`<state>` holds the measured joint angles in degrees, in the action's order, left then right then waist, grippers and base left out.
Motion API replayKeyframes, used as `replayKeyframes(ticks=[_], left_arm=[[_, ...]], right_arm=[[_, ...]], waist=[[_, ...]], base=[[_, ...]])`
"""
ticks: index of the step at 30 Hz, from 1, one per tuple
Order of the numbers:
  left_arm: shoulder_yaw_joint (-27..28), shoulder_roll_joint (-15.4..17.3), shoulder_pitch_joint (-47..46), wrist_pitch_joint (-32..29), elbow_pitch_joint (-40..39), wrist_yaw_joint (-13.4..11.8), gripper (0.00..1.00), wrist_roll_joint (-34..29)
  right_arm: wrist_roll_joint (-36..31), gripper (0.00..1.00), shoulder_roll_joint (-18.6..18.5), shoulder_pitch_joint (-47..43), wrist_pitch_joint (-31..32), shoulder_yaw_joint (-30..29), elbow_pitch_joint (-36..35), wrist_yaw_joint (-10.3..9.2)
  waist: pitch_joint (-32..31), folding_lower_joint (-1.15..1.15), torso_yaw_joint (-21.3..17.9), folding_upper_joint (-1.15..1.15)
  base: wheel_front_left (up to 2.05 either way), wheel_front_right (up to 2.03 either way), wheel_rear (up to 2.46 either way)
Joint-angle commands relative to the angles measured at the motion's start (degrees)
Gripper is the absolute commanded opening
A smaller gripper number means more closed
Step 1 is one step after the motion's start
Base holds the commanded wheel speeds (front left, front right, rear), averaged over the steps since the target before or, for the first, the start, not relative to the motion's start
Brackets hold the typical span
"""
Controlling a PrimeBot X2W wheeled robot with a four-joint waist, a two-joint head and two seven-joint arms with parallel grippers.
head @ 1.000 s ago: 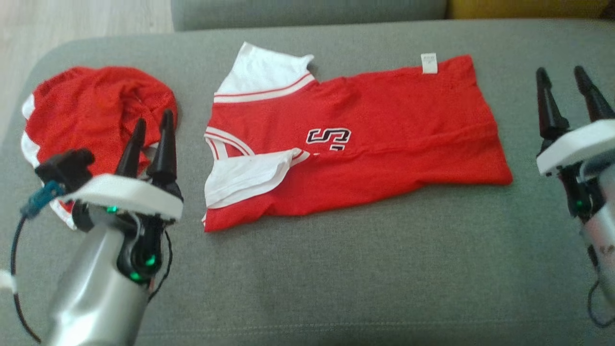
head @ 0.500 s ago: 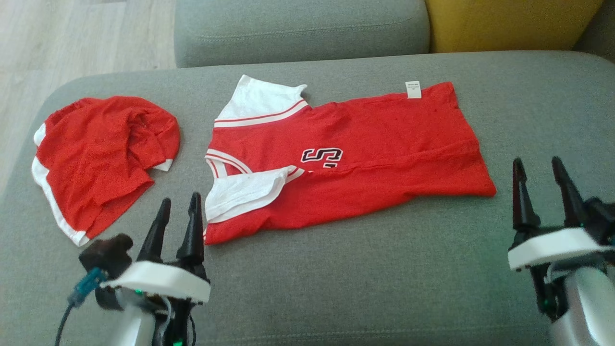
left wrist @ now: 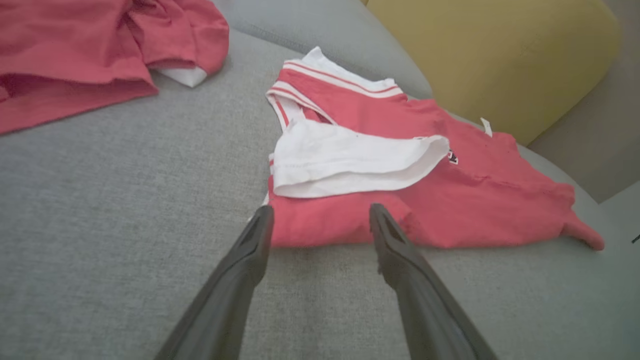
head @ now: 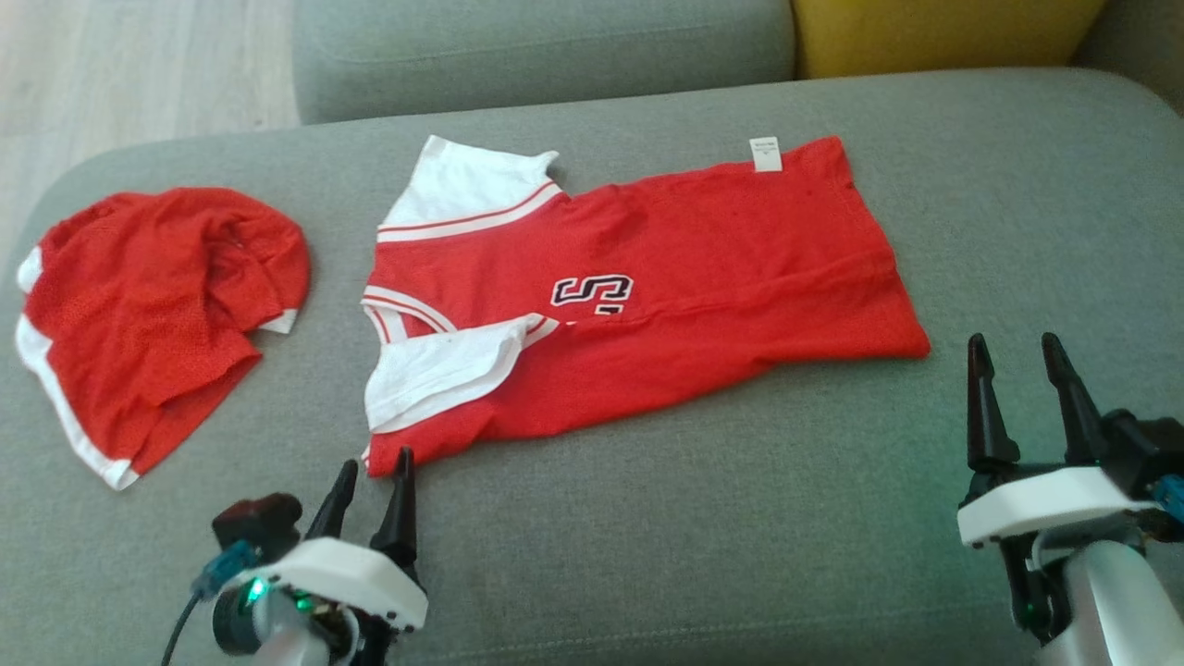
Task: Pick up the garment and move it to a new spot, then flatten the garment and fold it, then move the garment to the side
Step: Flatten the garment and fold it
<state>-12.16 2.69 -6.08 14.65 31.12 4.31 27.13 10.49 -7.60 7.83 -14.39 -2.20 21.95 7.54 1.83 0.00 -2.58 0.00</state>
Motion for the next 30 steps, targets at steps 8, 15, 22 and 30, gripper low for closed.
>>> replayKeyframes(ticks=[8,15,22,30], left_arm=[[1.4,0.2,-10.8,0.3,12.5,-5.7,1.00,-0.1],[0.6,0.8,-15.2,-0.9,21.5,-6.3,1.00,-0.8],[-0.6,0.8,-17.6,-0.8,26.2,-5.2,0.00,-1.1],[-1.4,2.1,-19.1,0.3,22.2,-4.9,0.00,-3.6]], right_arm=[[0.3,1.00,-0.2,3.7,-0.6,1.8,-2.1,-0.05],[0.4,1.00,-0.1,4.2,-0.6,1.5,-2.2,-0.05],[0.4,1.00,0.1,4.3,-0.6,1.2,-1.4,-0.05],[0.5,1.00,0.7,7.0,3.0,-0.1,5.2,-0.05]], waist=[[2.2,0.00,-2.5,0.00],[2.9,0.00,-4.0,0.00],[3.3,0.00,-3.8,0.00],[3.8,0.00,-1.2,0.00]], base=[[0.00,0.00,0.00],[0.00,0.00,0.00],[0.00,0.00,0.00],[0.00,0.00,0.00]])
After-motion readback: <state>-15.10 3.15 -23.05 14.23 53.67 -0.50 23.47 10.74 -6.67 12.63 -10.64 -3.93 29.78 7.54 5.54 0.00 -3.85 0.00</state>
